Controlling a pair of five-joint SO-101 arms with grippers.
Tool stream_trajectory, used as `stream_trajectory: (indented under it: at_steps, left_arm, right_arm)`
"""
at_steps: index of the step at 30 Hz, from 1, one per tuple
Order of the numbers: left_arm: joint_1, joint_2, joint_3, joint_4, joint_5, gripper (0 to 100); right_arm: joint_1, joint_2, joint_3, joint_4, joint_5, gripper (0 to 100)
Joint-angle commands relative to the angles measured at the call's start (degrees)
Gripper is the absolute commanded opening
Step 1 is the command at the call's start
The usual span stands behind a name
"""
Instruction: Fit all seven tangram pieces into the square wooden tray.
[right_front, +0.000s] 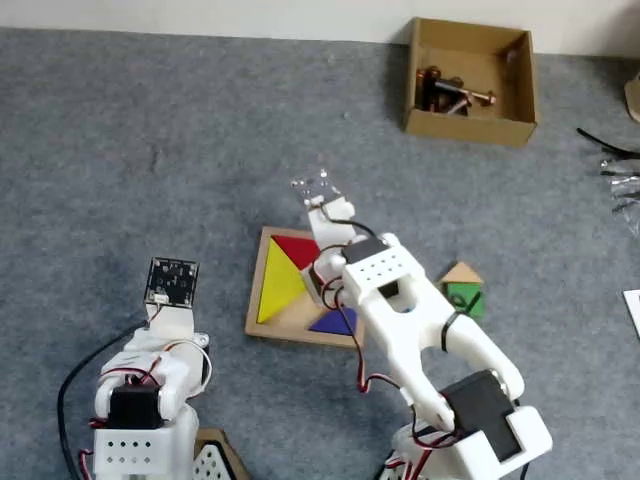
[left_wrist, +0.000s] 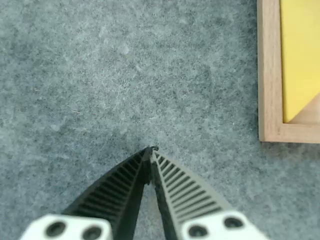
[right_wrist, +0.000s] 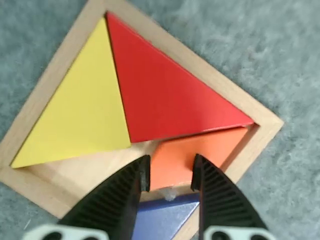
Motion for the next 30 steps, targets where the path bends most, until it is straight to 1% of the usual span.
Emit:
stream_trajectory:
  at_steps: [1,7,10,13,30]
  left_arm:
    - [0.7,-0.6,1.0,0.2,0.1,1]
    - [0.7,-0.6,1.0,0.2,0.1,1]
    - [0.7,-0.6,1.0,0.2,0.1,1]
    - [0.7,-0.6,1.0,0.2,0.1,1]
    - [0.7,-0.6,1.0,0.2,0.1,1]
  right_arm:
    - [1.3,-0.7,0.3,-1.6,0.7,13.8]
    - [4.7,-0.7,0.5,-1.5,0.8,14.0]
    - [4.9,-0.7,1.7,-1.5,1.0,14.1]
    - [4.8,-0.7,3.4,-1.5,5.1,14.1]
    - [4.5,-0.7,6.5,-1.5,5.6,14.2]
